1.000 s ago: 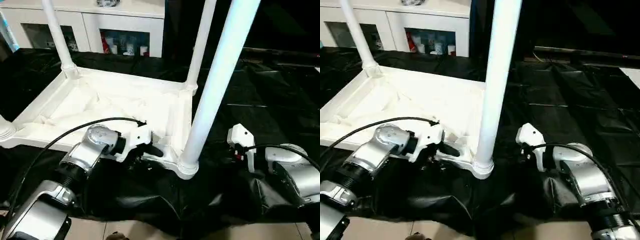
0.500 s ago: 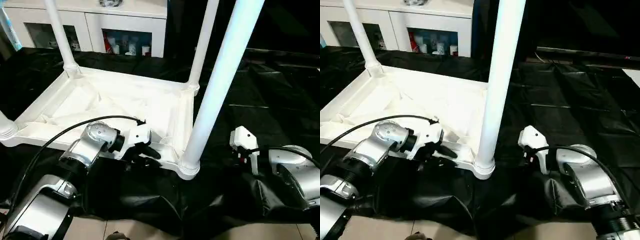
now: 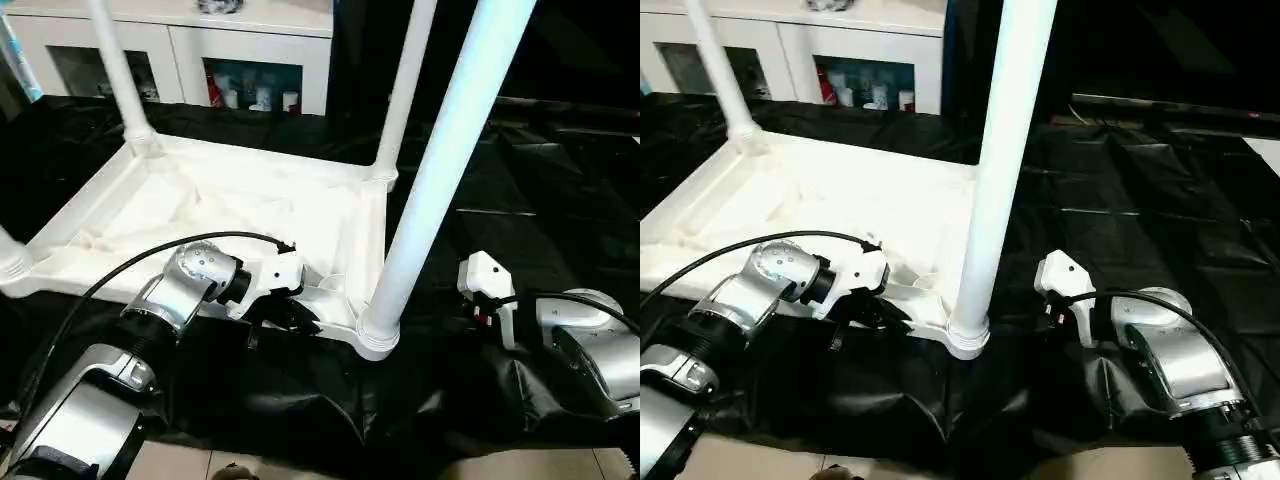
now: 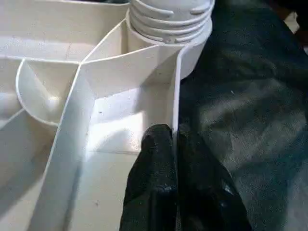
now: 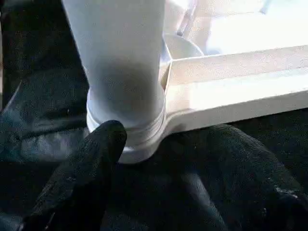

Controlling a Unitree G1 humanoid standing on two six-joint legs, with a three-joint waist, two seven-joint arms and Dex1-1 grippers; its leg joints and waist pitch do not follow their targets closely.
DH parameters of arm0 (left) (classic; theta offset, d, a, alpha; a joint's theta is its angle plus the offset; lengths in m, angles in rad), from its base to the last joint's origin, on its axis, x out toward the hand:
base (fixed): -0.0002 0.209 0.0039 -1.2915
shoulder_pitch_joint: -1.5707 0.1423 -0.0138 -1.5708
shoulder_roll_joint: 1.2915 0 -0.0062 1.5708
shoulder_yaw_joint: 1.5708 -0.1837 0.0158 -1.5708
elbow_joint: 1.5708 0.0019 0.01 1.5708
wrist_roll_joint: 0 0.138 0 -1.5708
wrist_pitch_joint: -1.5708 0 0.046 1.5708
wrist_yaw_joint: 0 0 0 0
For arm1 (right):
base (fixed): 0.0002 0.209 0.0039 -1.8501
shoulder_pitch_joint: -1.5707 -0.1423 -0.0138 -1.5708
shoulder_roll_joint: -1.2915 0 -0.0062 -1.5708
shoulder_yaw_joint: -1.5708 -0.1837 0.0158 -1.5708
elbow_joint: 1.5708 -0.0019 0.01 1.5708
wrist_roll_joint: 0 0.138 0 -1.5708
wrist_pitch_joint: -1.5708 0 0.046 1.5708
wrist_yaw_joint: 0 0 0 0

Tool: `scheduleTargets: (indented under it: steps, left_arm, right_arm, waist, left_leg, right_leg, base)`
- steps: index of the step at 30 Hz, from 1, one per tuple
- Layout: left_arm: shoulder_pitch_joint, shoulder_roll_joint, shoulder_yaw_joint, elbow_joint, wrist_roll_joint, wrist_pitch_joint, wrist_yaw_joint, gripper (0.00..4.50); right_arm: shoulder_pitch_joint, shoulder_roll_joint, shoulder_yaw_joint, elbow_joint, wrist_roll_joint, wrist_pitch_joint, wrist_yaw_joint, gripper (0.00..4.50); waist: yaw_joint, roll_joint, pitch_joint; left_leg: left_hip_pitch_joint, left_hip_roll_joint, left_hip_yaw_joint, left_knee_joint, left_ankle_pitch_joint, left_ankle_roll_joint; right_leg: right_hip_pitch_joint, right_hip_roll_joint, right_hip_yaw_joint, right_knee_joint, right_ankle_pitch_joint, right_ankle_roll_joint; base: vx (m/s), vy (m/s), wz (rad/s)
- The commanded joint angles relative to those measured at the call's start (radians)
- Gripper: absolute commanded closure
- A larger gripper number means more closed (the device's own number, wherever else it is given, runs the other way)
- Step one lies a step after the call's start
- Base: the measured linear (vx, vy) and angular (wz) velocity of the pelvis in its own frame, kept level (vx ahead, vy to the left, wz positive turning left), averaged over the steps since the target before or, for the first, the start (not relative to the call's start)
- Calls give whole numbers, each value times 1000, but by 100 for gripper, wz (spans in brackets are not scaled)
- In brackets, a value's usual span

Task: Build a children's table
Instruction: Rotate table base

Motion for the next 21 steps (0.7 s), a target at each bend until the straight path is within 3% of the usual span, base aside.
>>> scheduleTargets:
  steps: [1, 4, 8, 11, 12, 13, 14, 15, 16, 17, 18, 21]
  left_arm:
    - [20, -8, 34, -5, -5, 77, 70, 450]
    - [23, -24, 61, -9, -25, 117, 110, 450]
    - [74, -43, 110, -95, -42, 231, 229, 450]
    - [125, -26, 104, -181, -24, 241, 238, 450]
    - [146, -13, 94, -212, -3, 210, 240, 450]
    - [162, 0, 83, -239, 14, 193, 239, 450]
    - [182, 13, 80, -272, 27, 170, 244, 450]
    - [183, 14, 79, -274, 28, 169, 245, 450]
    - [196, 21, 78, -297, 34, 162, 250, 450]
    - [209, 22, 86, -329, 22, 174, 250, 450]
    - [222, 23, 93, -365, 9, 194, 250, 450]
    - [242, 31, 99, -428, -11, 236, 250, 450]
  right_arm:
    - [-13, 11, -24, 7, 33, 26, -17, 83]
    - [-20, 22, -32, 23, 33, 18, -33, 65]
    - [-54, 79, -47, 94, 2, -64, -119, 36]
    - [-67, 106, -26, 117, -39, -101, -170, 18]
    - [-75, 122, -18, 130, -60, -105, -205, 18]
    - [-81, 134, -14, 138, -73, -104, -231, 18]
    - [-94, 155, -16, 151, -80, -98, -264, 18]
    - [-95, 156, -16, 152, -80, -98, -266, 18]
    - [-103, 167, -17, 161, -80, -94, -283, 18]
    - [-109, 177, -13, 166, -77, -97, -283, 18]
    - [-116, 182, -1, 176, -78, -106, -273, 18]
    - [-126, 192, 42, 194, -63, -121, -185, 18]
  waist:
    - [4, -2, -70]
    - [-1, -3, -70]
    - [-13, -4, -72]
    - [-19, -3, -72]
    - [-23, -9, -73]
    - [-22, -5, -74]
    - [-29, -10, -72]
    - [-33, -3, -69]
    - [-34, 0, -69]
    - [-37, -10, -69]
    - [-36, -4, -67]
    - [-38, -8, -68]
  left_leg:
    - [-2, 23, -4, -60, -183, 55]
    - [-3, 19, -5, -58, -183, 55]
    - [-5, 15, -4, -55, -175, 51]
    - [-8, 17, -4, -57, -159, 62]
    - [-10, 18, -4, -58, -152, 63]
    - [-8, 20, -7, -59, -151, 59]
    - [-9, 18, -4, -60, -158, 63]
    - [-9, 18, -6, -62, -169, 61]
    - [-2, 18, -5, -60, -188, 58]
    - [-5, 20, -6, -61, -191, 56]
    - [-1, 21, -6, -62, -202, 55]
    - [-2, 25, -7, -63, -203, 56]
  right_leg:
    - [63, -75, 53, -87, -388, -92]
    - [64, -74, 50, -94, -420, -78]
    - [63, -73, 47, -93, -426, -77]
    - [65, -70, 50, -90, -406, -78]
    - [64, -69, 50, -88, -396, -80]
    - [63, -73, 51, -82, -391, -85]
    - [61, -68, 51, -86, -397, -82]
    - [61, -69, 51, -89, -417, -76]
    - [57, -71, 51, -93, -445, -68]
    - [59, -73, 51, -91, -449, -68]
    - [55, -71, 51, -95, -466, -63]
    - [55, -75, 54, -88, -438, -80]
  base:
    - [0, 0, 0]
    - [0, 0, 0]
    - [0, 0, 0]
    - [0, 0, 0]
    - [0, 0, 0]
    - [0, 0, 0]
    - [0, 0, 0]
    - [0, 0, 0]
    - [0, 0, 0]
    - [0, 0, 0]
    - [0, 0, 0]
    - [0, 0, 0]
